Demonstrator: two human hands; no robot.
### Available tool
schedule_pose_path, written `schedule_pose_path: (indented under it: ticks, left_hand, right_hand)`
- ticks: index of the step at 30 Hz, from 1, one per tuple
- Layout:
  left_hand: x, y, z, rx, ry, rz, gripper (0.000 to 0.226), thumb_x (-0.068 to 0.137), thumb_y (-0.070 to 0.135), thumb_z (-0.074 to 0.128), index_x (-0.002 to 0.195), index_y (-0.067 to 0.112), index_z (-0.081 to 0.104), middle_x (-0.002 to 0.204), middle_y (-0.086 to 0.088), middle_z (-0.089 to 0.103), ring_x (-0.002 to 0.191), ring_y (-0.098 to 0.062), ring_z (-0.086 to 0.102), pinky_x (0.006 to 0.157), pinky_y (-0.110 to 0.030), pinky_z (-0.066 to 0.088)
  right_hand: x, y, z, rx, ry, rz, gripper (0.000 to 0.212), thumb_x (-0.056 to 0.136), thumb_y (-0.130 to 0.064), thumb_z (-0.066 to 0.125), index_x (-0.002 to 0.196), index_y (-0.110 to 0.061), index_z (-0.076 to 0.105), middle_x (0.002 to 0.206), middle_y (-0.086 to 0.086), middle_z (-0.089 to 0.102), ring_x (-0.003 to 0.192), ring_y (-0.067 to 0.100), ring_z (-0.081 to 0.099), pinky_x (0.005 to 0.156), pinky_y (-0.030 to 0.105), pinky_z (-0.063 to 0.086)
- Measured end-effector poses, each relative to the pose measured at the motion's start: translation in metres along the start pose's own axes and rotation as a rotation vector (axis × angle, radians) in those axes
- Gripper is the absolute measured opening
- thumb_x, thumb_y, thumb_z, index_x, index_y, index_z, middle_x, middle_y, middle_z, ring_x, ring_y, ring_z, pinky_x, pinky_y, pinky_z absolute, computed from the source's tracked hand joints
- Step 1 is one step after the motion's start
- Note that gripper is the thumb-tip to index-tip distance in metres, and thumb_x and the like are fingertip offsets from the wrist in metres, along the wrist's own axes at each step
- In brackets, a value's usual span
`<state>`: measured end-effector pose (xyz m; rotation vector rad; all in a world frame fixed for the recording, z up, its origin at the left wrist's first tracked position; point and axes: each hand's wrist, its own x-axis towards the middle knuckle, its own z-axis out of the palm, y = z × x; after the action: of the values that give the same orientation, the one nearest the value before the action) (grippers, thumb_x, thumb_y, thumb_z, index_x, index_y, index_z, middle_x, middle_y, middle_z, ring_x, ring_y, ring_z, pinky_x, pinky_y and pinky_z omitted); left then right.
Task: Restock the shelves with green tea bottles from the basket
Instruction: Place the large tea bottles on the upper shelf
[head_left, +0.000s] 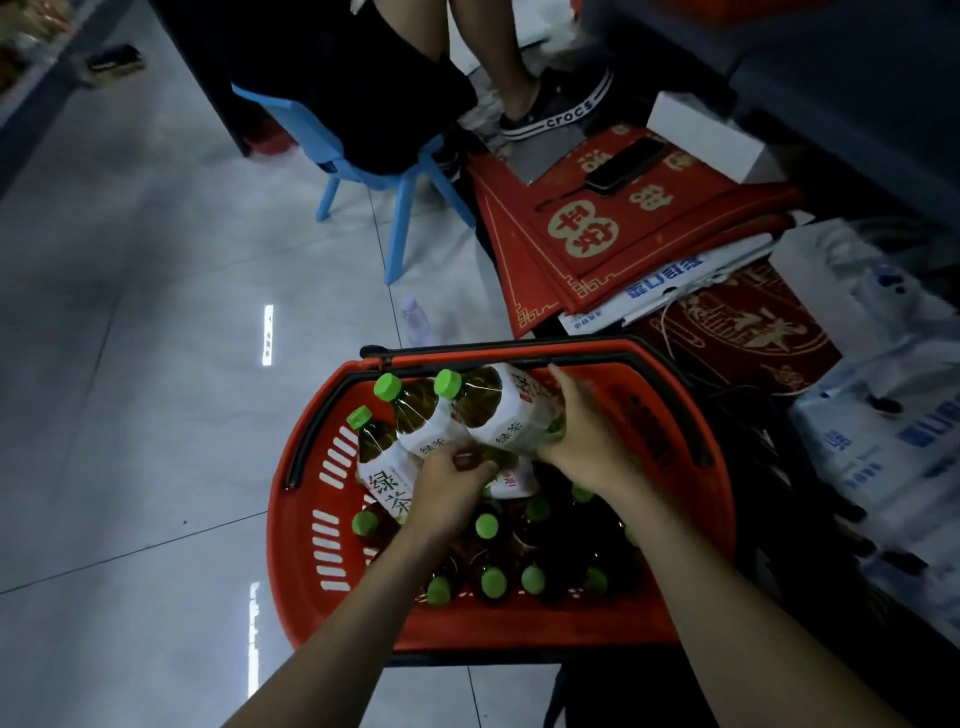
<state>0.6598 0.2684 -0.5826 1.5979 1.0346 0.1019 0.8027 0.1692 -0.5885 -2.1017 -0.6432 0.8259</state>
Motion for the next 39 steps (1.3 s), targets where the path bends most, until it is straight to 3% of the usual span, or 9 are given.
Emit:
schedule_pose_path:
  ticks: [6,10,17,22,25,28,31,35,39]
  left_hand:
    - [0.006,-0.001,0.021,-0.301,-0.051,-0.017,0.048,0.071,0.028,0.078,0.114,0.014,0.062,0.109,-0.002,0.073,0.105,-0.021,0.068,0.096,-0.042,0.052]
    - [0.002,0.003,0.033,-0.414,-0.001,-0.056,0.033,0.079,0.022,0.079,0.106,0.016,0.062,0.101,0.001,0.073,0.096,-0.013,0.069,0.075,-0.025,0.052]
    - [0.003,-0.01,0.04,-0.37,0.175,-0.159,0.089,0.05,0.049,0.092,0.123,0.017,0.052,0.116,0.0,0.068,0.108,-0.021,0.064,0.096,-0.046,0.05]
    - [0.0,-0.007,0.026,-0.368,0.119,-0.167,0.091,0.045,0.039,0.095,0.12,0.011,0.052,0.098,-0.01,0.075,0.087,-0.031,0.073,0.082,-0.051,0.058]
    - [-0.009,0.006,0.023,-0.275,0.031,-0.1,0.061,0.058,0.033,0.089,0.108,0.01,0.064,0.093,-0.006,0.077,0.084,-0.025,0.074,0.083,-0.045,0.058]
    - [-0.015,0.024,0.014,-0.227,-0.081,-0.037,0.041,0.074,0.033,0.079,0.107,0.012,0.064,0.101,-0.005,0.075,0.089,-0.02,0.072,0.076,-0.033,0.057]
    - [-0.017,0.038,0.003,-0.174,-0.193,0.038,0.039,0.078,0.029,0.077,0.113,0.02,0.062,0.104,0.002,0.072,0.092,-0.012,0.071,0.074,-0.026,0.056]
    - [-0.024,0.043,0.002,-0.215,-0.242,0.062,0.062,0.072,0.021,0.083,0.127,0.027,0.053,0.117,-0.006,0.068,0.104,-0.025,0.069,0.083,-0.052,0.057]
    - [-0.031,0.058,-0.003,-0.339,-0.19,0.087,0.069,0.067,0.018,0.079,0.129,0.017,0.047,0.117,-0.012,0.069,0.1,-0.029,0.07,0.084,-0.052,0.057]
  right_hand:
    - [-0.014,0.009,0.017,-0.153,0.071,-0.014,0.088,0.079,-0.013,0.068,0.15,-0.04,0.024,0.152,-0.004,0.031,0.139,0.024,0.029,0.112,0.041,0.036]
    - [-0.028,0.01,0.012,-0.207,0.179,-0.03,0.067,0.086,-0.019,0.063,0.143,-0.04,0.035,0.143,-0.002,0.045,0.129,0.024,0.046,0.095,0.036,0.047]
    - [-0.024,0.017,0.0,-0.242,0.078,0.081,0.074,0.089,-0.022,0.059,0.15,-0.045,0.024,0.137,0.0,0.04,0.126,0.026,0.046,0.097,0.034,0.042]
    - [-0.027,0.013,-0.008,-0.28,-0.173,0.046,0.11,0.071,-0.024,0.083,0.151,-0.046,0.012,0.152,-0.007,0.003,0.143,0.027,0.015,0.112,0.046,0.029]
    - [-0.033,0.015,-0.005,-0.249,-0.207,-0.022,0.126,0.055,-0.024,0.092,0.148,-0.045,0.008,0.152,-0.007,0.018,0.141,0.024,0.024,0.106,0.049,0.04]
    - [-0.036,0.018,-0.011,-0.003,-0.165,-0.002,0.102,0.051,-0.023,0.093,0.131,-0.04,0.031,0.121,-0.014,0.051,0.117,0.013,0.05,0.082,0.028,0.05]
    - [-0.04,0.018,-0.022,0.186,-0.133,0.015,0.093,0.047,-0.033,0.092,0.123,-0.038,0.04,0.114,-0.014,0.059,0.108,0.01,0.058,0.085,0.033,0.055]
    - [-0.054,0.003,-0.036,0.294,-0.119,-0.038,0.085,0.059,-0.024,0.091,0.126,-0.038,0.04,0.112,-0.018,0.059,0.101,0.0,0.057,0.075,0.019,0.047]
    - [-0.069,-0.005,-0.052,0.368,-0.111,-0.113,0.072,0.076,-0.021,0.082,0.127,-0.047,0.038,0.106,-0.032,0.05,0.094,-0.012,0.049,0.073,0.012,0.04]
